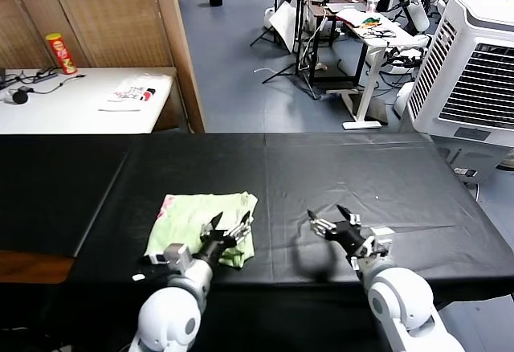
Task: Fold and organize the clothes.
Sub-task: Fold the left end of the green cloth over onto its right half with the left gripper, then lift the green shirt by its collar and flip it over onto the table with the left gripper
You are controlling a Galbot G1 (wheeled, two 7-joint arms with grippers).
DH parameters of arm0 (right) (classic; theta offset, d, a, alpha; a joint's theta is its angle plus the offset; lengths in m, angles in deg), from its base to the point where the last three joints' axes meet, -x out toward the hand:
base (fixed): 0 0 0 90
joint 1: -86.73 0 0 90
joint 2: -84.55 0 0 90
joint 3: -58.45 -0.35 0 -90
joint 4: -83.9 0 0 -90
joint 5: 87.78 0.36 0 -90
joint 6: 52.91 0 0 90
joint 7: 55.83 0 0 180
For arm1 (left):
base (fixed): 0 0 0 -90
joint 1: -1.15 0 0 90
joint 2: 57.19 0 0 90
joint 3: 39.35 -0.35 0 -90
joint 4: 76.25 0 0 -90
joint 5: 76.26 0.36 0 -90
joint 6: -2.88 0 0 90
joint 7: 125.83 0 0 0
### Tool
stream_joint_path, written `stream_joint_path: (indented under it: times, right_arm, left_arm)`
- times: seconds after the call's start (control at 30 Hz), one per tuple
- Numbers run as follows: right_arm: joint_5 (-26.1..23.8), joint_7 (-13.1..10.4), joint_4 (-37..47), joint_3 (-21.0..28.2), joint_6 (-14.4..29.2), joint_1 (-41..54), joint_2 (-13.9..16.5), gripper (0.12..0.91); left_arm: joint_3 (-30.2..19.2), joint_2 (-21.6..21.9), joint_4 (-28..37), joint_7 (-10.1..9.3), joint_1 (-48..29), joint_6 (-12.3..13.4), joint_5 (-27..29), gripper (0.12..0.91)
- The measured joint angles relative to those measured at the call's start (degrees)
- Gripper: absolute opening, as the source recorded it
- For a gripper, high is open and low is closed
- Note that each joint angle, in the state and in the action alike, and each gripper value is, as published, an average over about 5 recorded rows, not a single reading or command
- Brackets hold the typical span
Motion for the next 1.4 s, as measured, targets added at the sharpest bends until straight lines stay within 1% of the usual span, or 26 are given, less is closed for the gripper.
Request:
stream_joint_path:
  times: [0.1, 0.2, 0.33, 0.47, 0.57, 0.63, 0.7, 0.77, 0.83, 0.9, 1.0, 1.13, 1.3, 1.4]
  right_arm:
    - [-1.77, 0.82, 1.29, 4.01, 0.50, 2.28, -0.83, 0.798]
    - [-4.16, 1.34, 2.97, 8.34, 1.15, 4.91, -1.84, 0.798]
    - [-8.11, 1.79, 5.84, 13.75, 2.02, 8.22, -3.33, 0.798]
    - [-13.26, 2.90, 8.94, 17.74, 1.87, 9.88, -4.58, 0.798]
    - [-18.36, 3.48, 10.98, 19.20, 1.38, 9.96, -4.90, 0.798]
    - [-21.22, 3.12, 12.08, 19.61, 1.92, 9.89, -5.16, 0.798]
    - [-22.49, 2.31, 12.73, 19.74, 3.18, 9.83, -5.55, 0.798]
    - [-22.12, 1.37, 12.89, 19.64, 4.89, 9.77, -6.02, 0.798]
    - [-20.34, 0.62, 12.48, 19.30, 6.74, 9.55, -6.45, 0.798]
    - [-17.82, 0.28, 11.55, 18.69, 8.09, 9.15, -6.68, 0.798]
    - [-14.54, 0.21, 9.58, 17.63, 8.96, 8.38, -6.48, 0.798]
    - [-12.34, 0.33, 6.78, 16.19, 9.58, 6.88, -5.59, 0.798]
    - [-11.92, 0.44, 4.27, 14.81, 9.98, 4.89, -4.95, 0.798]
    - [-11.91, 0.45, 3.55, 14.54, 10.10, 4.18, -4.99, 0.798]
  left_arm:
    - [2.18, 2.88, -0.15, 1.10, 0.85, 2.30, 2.07, 0.796]
    - [5.36, 6.55, 0.50, 1.30, 1.80, 3.89, 2.33, 0.798]
    - [10.30, 10.23, 2.10, 1.33, 2.70, 5.09, 1.39, 0.798]
    - [14.09, 11.39, 3.80, 1.38, 3.16, 5.80, -0.51, 0.798]
    - [15.93, 11.42, 4.99, 1.69, 3.20, 6.22, -2.67, 0.798]
    - [16.86, 11.21, 5.78, 2.03, 3.05, 6.65, -3.87, 0.798]
    - [17.60, 10.86, 6.62, 2.39, 2.86, 7.28, -4.94, 0.798]
    - [18.21, 10.47, 7.49, 2.73, 2.75, 8.04, -6.33, 0.798]
    - [18.80, 10.03, 8.40, 3.09, 2.67, 8.74, -8.34, 0.798]
    - [19.42, 9.41, 9.42, 3.45, 2.52, 9.26, -11.15, 0.798]
    - [20.00, 8.32, 10.92, 3.91, 2.23, 9.57, -16.05, 0.798]
    - [20.15, 6.84, 12.60, 4.44, 1.70, 9.35, -21.94, 0.798]
    - [20.21, 5.74, 14.44, 5.07, 0.86, 8.11, -27.66, 0.798]
    - [20.28, 5.44, 15.16, 5.03, 0.46, 7.64, -30.49, 0.791]
